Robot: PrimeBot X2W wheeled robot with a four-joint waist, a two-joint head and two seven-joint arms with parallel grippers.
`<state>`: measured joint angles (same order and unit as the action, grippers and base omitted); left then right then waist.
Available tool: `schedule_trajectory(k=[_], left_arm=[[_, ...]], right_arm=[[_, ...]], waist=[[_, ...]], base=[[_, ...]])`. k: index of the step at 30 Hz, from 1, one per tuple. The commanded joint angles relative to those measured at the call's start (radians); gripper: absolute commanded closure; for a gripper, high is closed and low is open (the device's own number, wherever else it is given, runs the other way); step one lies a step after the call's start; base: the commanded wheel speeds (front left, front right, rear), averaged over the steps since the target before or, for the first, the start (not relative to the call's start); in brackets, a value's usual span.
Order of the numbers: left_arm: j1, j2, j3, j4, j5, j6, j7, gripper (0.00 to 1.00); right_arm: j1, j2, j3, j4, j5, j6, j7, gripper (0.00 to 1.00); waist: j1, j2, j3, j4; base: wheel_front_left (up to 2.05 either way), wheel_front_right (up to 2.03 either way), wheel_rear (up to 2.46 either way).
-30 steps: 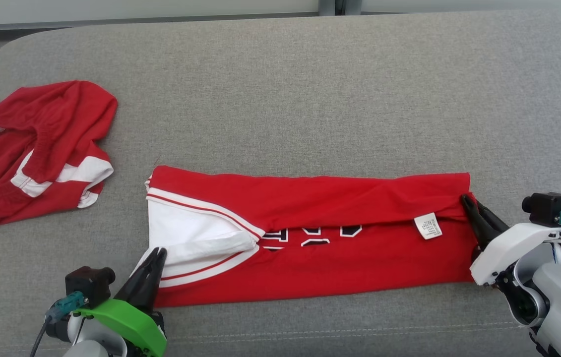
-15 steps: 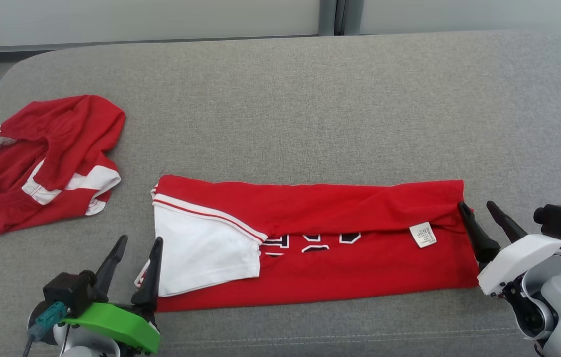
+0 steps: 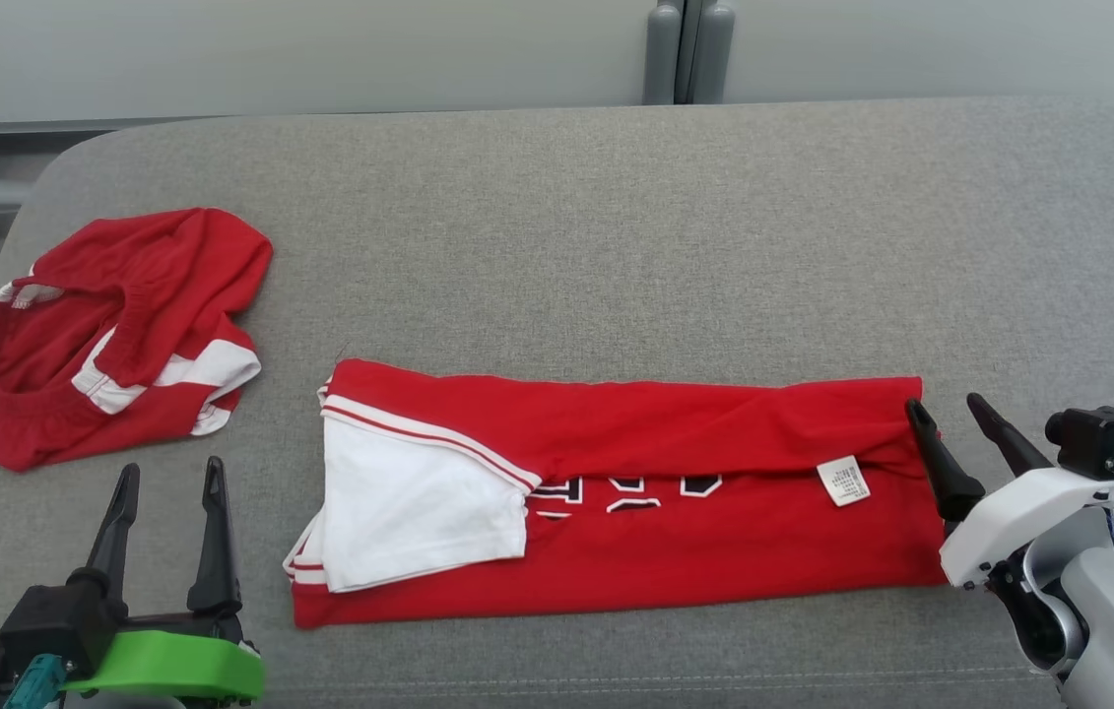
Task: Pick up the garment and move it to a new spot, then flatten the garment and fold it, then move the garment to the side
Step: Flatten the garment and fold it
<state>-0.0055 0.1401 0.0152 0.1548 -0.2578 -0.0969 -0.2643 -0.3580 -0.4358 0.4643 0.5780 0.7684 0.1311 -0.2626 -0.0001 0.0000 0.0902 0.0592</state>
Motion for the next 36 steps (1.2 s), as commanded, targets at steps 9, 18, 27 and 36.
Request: schedule_trajectory(k=[9,18,27,36], left_arm=[[0.056,-0.045,0.072,-0.038,0.050,-0.021,0.000,0.00],[0.061,-0.062,0.085,-0.039,0.078,-0.031,0.000,0.00],[0.059,-0.074,0.099,-0.033,0.084,-0.033,0.000,0.00],[0.054,-0.078,0.098,-0.032,0.084,-0.034,0.000,0.00]], right_arm=[[-0.032,0.071,-0.106,0.106,-0.106,-0.001,-0.003,0.00],[-0.111,0.140,-0.116,0.309,-0.156,-0.001,0.073,0.00],[-0.149,0.165,-0.116,0.429,-0.179,-0.001,0.137,0.00],[-0.167,0.188,-0.113,0.495,-0.176,-0.001,0.187,0.00]], waist=[[0.0001,0.0000,-0.020,0.016],[0.0001,0.0000,-0.023,0.037],[0.0001,0.0000,-0.014,0.043],[0.0001,0.0000,-0.010,0.041]], base=[[0.00,0.00,0.00],[0.00,0.00,0.00],[0.00,0.00,0.00],[0.00,0.00,0.00]])
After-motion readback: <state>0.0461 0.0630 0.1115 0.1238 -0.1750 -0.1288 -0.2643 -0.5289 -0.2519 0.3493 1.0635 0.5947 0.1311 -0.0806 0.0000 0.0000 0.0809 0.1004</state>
